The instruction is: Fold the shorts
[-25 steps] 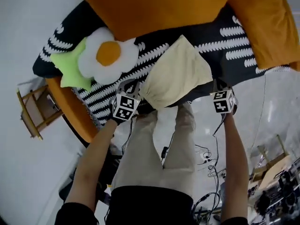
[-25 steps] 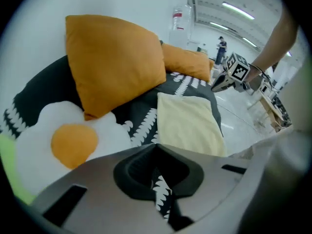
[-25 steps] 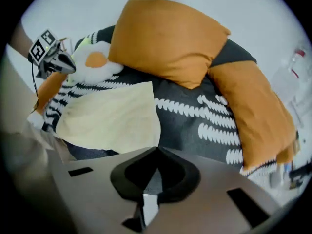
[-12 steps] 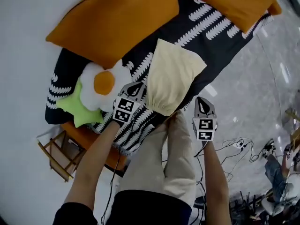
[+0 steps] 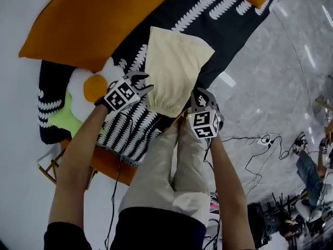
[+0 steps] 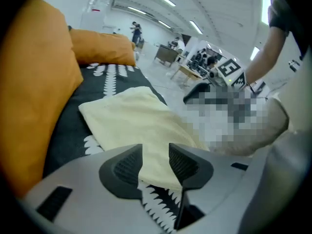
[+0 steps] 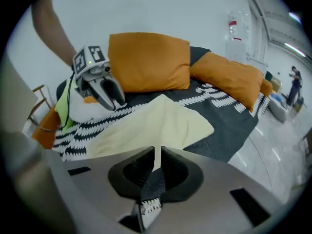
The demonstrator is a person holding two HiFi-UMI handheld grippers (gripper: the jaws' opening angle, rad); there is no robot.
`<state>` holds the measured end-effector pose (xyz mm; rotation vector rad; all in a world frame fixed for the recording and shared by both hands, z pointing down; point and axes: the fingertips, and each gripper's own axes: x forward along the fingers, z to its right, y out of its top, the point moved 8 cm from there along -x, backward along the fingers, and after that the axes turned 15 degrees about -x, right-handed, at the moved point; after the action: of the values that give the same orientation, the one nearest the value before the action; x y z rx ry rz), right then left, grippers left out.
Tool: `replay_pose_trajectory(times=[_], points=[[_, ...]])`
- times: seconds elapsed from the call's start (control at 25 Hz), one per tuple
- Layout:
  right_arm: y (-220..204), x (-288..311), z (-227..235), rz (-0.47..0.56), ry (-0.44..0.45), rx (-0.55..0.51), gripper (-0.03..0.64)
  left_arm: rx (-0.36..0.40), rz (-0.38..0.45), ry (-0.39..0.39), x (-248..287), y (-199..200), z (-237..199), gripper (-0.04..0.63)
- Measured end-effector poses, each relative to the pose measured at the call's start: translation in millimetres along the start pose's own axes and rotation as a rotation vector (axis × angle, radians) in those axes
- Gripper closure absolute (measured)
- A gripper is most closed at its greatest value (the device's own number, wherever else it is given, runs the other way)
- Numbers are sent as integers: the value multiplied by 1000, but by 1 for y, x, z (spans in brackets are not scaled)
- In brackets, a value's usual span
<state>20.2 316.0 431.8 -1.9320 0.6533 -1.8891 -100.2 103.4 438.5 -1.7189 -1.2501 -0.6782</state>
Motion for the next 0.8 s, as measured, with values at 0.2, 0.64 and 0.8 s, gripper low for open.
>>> replay_pose_trajectory(times=[0.2, 0.64, 0.8], points=[[9, 30, 17, -19, 109, -245, 509, 257, -145, -26, 44, 29, 2, 354], [14, 83, 20, -49, 267, -446, 433, 467, -271, 77, 69, 24, -33, 368], [12, 74, 24, -35, 258, -362, 433, 451, -225, 51, 65, 29, -29, 362]])
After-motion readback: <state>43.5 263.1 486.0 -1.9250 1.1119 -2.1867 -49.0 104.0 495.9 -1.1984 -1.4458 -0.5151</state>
